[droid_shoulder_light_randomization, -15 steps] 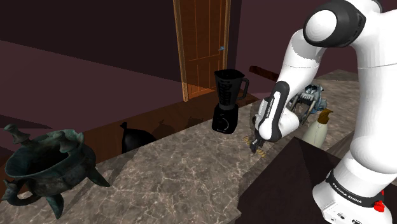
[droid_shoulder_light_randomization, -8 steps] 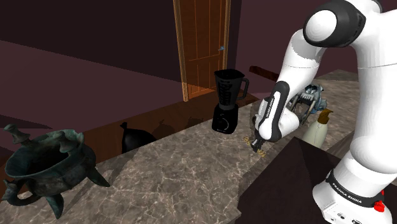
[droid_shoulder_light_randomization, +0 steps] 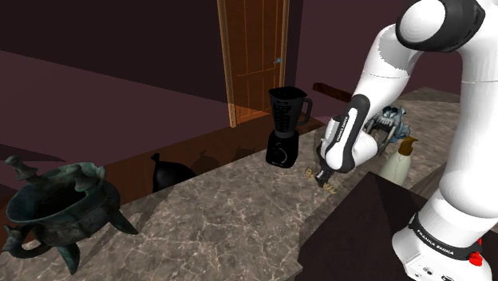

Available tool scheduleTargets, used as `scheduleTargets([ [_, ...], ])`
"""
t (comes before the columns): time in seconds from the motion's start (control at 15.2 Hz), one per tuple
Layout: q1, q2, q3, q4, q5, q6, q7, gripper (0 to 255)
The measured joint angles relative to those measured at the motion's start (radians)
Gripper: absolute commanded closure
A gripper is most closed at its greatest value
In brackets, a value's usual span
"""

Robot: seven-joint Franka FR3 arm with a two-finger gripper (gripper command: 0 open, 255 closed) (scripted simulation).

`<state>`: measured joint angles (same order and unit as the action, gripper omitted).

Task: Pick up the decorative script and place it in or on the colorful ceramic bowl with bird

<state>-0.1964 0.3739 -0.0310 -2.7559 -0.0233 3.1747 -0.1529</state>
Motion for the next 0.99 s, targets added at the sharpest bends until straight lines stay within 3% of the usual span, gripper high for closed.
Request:
scheduleTargets([
  [0.99, 0.005, -0.320, -0.014, -0.073, -0.012, -0.247, 0.000, 255],
])
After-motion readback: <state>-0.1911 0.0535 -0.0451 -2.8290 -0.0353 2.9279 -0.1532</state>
